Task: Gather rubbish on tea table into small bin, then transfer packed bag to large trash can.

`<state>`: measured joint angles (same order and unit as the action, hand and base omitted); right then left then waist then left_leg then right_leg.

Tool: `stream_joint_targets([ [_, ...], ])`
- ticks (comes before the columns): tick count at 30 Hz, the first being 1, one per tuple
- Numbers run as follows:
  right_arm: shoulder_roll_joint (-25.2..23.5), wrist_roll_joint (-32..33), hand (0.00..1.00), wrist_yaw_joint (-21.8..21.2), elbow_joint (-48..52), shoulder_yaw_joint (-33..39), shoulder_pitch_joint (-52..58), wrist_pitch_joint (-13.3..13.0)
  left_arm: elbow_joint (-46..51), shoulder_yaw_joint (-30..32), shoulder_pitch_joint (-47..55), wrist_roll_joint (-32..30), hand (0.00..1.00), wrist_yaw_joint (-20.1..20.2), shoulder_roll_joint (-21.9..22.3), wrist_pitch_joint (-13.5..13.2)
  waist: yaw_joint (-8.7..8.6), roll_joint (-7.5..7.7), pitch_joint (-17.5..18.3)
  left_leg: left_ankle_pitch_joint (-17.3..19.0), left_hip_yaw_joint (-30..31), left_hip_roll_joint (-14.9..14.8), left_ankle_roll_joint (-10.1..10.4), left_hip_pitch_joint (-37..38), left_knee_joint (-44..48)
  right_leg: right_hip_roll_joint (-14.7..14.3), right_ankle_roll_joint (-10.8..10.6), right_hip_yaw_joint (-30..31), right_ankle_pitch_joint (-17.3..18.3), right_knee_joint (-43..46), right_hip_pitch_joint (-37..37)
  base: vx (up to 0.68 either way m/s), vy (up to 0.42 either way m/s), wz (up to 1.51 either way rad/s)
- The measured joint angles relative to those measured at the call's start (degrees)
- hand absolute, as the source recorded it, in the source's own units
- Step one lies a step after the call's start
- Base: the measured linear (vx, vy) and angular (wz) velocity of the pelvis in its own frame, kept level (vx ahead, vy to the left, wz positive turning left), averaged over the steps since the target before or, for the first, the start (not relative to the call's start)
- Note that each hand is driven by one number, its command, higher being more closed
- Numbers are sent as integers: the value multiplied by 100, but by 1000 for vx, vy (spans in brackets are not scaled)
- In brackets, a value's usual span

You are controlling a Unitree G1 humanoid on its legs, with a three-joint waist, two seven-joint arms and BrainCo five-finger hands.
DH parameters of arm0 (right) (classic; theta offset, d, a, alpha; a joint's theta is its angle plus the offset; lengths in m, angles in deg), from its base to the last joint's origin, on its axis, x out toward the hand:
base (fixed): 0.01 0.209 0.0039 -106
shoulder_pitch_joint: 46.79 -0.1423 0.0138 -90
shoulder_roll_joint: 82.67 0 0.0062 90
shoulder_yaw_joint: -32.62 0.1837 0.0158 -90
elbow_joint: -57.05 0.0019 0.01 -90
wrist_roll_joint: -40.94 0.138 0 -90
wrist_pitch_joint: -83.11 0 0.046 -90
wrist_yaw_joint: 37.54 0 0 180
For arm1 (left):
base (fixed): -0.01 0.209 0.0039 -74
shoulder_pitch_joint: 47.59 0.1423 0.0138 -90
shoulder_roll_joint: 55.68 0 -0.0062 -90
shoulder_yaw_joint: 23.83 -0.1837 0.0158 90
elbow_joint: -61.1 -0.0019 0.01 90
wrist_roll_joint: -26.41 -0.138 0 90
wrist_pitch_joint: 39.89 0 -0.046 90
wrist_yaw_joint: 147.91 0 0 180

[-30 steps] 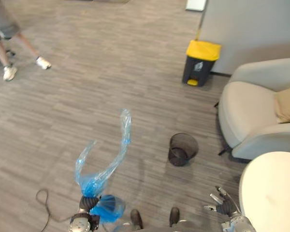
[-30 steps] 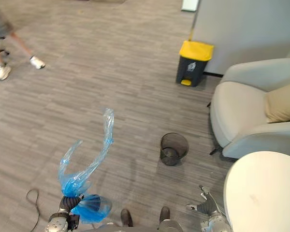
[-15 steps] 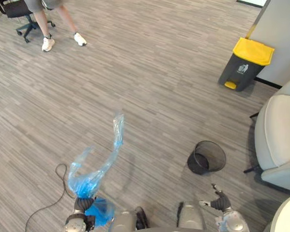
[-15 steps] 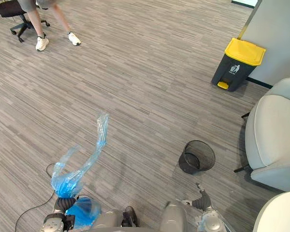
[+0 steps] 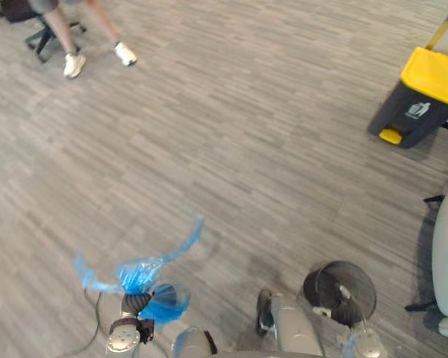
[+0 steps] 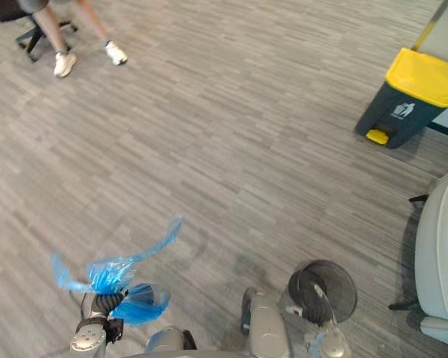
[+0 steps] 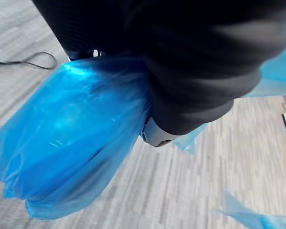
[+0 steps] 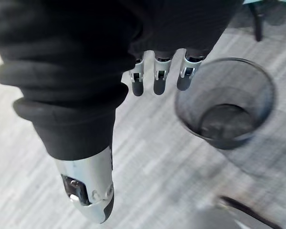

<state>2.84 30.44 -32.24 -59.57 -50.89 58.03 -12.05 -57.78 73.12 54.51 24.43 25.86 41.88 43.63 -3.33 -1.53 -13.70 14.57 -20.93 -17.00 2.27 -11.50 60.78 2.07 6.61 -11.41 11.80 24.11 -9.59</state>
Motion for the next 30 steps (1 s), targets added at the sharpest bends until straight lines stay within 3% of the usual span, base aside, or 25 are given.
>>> stream_joint_targets([
  [1,0,84,0,8,160,52,19,-2,258,-7,49,28,100,15,44,-35,117,161,-32,65,-144,26,-107,-287,-337,-9,6,284,12,-359,452,510,-34,-79],
  [3,2,96,0,86,282,153,6,-3,481,-5,30,28,100,15,52,-41,256,241,-68,57,8,236,-96,-842,-1183,-32,-94,671,170,-746,869,588,62,-99],
  [5,24,95,0,129,273,221,-13,-1,643,-51,14,27,100,13,111,-41,404,202,-43,-117,437,534,182,-1087,-2478,-30,-261,1026,334,-809,1010,471,174,-112],
  [6,84,93,0,134,237,224,14,4,736,-124,116,27,100,-2,159,-43,443,141,10,-312,822,714,399,-1069,-3518,-62,-403,1258,619,-715,1073,394,224,-102],
  [7,125,93,0,138,240,225,49,2,767,-177,184,28,100,-6,175,-43,440,78,51,-321,894,701,419,-1045,-3731,-117,-454,1372,759,-638,1102,550,359,-135],
  [8,74,87,0,146,141,259,59,15,795,-258,263,22,100,-2,159,-25,475,96,147,-709,980,742,216,-957,-3575,-93,-610,1683,1129,-259,1125,606,338,-131],
  [9,-132,81,0,178,78,253,105,44,797,-292,258,24,100,-5,118,-1,472,393,322,-476,621,875,89,-793,-3401,213,-761,1760,1263,437,911,613,324,-123],
  [10,-194,77,0,193,88,252,122,43,808,-301,257,25,100,-9,98,-1,465,458,360,-395,523,918,26,-709,-3380,293,-891,1750,1198,832,741,590,264,-101],
  [11,-287,61,0,203,86,251,112,53,824,-430,117,27,100,-7,17,-1,385,531,343,-144,280,964,-79,-376,-3359,488,-1695,1649,715,2061,225,553,273,-72],
  [12,-351,25,0,204,78,245,92,67,830,-550,-3,27,100,-7,-82,2,332,550,331,52,139,985,-153,-25,-3401,662,-2101,1479,250,3111,-229,543,241,-64],
  [13,-374,-19,0,204,49,239,78,72,836,-574,-36,30,100,-15,-120,2,288,546,328,123,67,979,-166,151,-3438,768,-1989,1343,258,3480,-381,521,177,-56],
  [14,-379,-119,0,204,-60,167,-40,99,830,-596,-58,31,100,-33,-185,1,216,452,279,212,-77,977,-156,655,-3697,912,-1533,905,355,3878,-701,520,114,-52],
  [15,-379,-137,0,204,-168,153,-158,103,819,-598,-103,43,100,-39,-197,0,177,427,273,212,-143,965,-156,926,-3955,934,-1321,593,454,3841,-881,617,111,-73],
  [16,-366,-141,0,205,-308,156,-355,103,777,-520,-186,138,100,-43,-310,-13,102,341,271,189,-191,924,-116,1303,-4422,932,-1087,-58,594,3459,-1295,512,72,-52],
  [18,-237,-144,0,205,-516,165,-592,84,483,-441,-443,139,100,-36,-358,-14,24,259,215,131,-290,855,-20,1614,-4819,876,-958,-748,600,2398,-1689,574,15,-26],
  [20,-46,-147,0,205,-772,166,-766,79,78,-403,-692,139,100,-37,-349,3,-34,168,138,122,-294,784,-3,1879,-4985,727,-675,-1174,310,1327,-1903,502,-55,-6],
  [21,42,-149,0,208,-869,175,-797,92,-116,-386,-737,138,100,-38,-372,11,-93,178,120,87,-311,813,186,2152,-5091,552,-569,-1336,-250,297,-1944,637,-119,-4],
  [22,98,-183,0,218,-872,194,-689,101,-125,-393,-659,135,100,-29,-401,16,-147,347,161,183,-283,928,562,2483,-5068,418,-94,-1346,-1407,-663,-1803,819,-165,-23],
  [23,273,-219,0,219,-998,216,-785,123,-259,-368,-699,134,100,-38,-265,39,-136,53,100,299,-278,697,755,2686,-4925,296,296,-1316,-1503,-168,-1868,710,-127,-30],
  [24,276,-261,0,220,-1026,224,-861,142,-271,-381,-710,130,100,-13,-287,52,-152,-11,92,192,-250,636,878,2619,-4777,288,365,-1317,-1340,73,-1952,786,-203,-17],
  [25,268,-313,0,214,-1026,274,-858,148,-285,-399,-823,128,100,-14,-306,53,-268,4,79,-156,-17,604,1097,2395,-4178,410,260,-1286,-704,581,-2033,612,-189,-6],
  [26,258,-314,0,211,-1038,275,-842,169,-285,-400,-864,128,100,-18,-294,49,-253,-9,71,-440,106,494,1113,2169,-3522,383,261,-1213,-501,670,-1955,716,-242,-27],
  [27,247,-314,0,204,-1080,222,-904,171,-288,-397,-870,129,100,-20,-268,39,-174,-62,-12,-1033,457,135,961,1471,-1720,137,274,-1101,-348,412,-1520,452,-141,-54],
  [28,236,-310,0,209,-1087,201,-953,172,-290,-397,-859,130,100,-19,-259,39,-152,-76,-86,-890,607,40,835,1211,-1058,-5,274,-1042,-338,272,-1261,510,-126,-86],
  [30,137,-300,0,228,-866,201,-989,158,-248,-401,-795,133,100,-20,-118,40,126,55,-226,-276,898,96,490,264,148,-319,292,-550,-311,-313,-351,434,-59,-109],
])
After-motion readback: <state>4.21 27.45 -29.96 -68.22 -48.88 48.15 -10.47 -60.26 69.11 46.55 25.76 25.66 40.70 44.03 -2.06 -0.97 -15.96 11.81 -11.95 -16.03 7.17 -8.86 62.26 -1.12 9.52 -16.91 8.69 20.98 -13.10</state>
